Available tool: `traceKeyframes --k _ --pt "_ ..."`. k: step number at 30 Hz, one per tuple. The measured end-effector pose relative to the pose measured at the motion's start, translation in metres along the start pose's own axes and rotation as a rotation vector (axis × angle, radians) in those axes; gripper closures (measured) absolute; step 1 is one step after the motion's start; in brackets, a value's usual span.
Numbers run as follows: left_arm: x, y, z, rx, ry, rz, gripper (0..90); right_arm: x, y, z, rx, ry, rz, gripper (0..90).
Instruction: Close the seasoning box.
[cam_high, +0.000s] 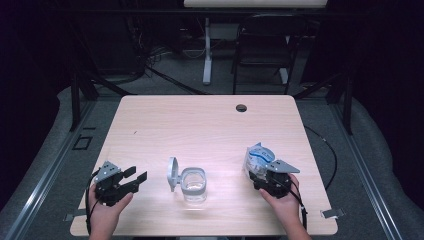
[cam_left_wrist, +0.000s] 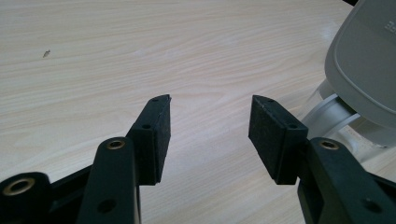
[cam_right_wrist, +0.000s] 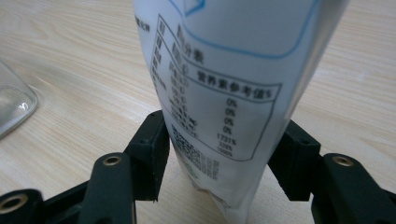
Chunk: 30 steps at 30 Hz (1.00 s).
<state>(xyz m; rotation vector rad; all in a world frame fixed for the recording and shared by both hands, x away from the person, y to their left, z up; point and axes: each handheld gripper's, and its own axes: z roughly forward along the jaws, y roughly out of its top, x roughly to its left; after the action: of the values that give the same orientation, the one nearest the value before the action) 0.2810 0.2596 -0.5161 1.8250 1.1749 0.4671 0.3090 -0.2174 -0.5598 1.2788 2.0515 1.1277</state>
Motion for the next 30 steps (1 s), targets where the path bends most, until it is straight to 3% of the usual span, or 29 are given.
traceKeyframes --k 4,9,10,11,17,30 --pt "0.001 0.000 0.000 -0.001 0.003 -0.004 49.0 -0.001 -0.003 0.004 -0.010 0.009 0.009 42.1" --pt "0.001 0.001 0.000 0.002 0.002 -0.005 49.0 -0.002 -0.005 0.007 0.002 0.007 -0.012 40.9" --pt "0.001 0.001 0.000 0.000 0.001 -0.002 49.0 -0.001 -0.006 0.010 -0.018 0.013 -0.001 40.8" --pt "0.001 0.001 0.000 0.001 0.002 -0.002 49.0 -0.002 -0.005 0.009 0.001 0.008 -0.020 40.8" --pt "0.003 0.001 0.000 -0.002 0.009 -0.007 49.0 -0.002 -0.006 0.014 0.001 0.012 -0.027 40.3" --pt "0.006 -0.001 -0.003 0.002 0.012 -0.015 49.0 -0.001 -0.008 0.022 -0.008 0.008 -0.016 39.7"
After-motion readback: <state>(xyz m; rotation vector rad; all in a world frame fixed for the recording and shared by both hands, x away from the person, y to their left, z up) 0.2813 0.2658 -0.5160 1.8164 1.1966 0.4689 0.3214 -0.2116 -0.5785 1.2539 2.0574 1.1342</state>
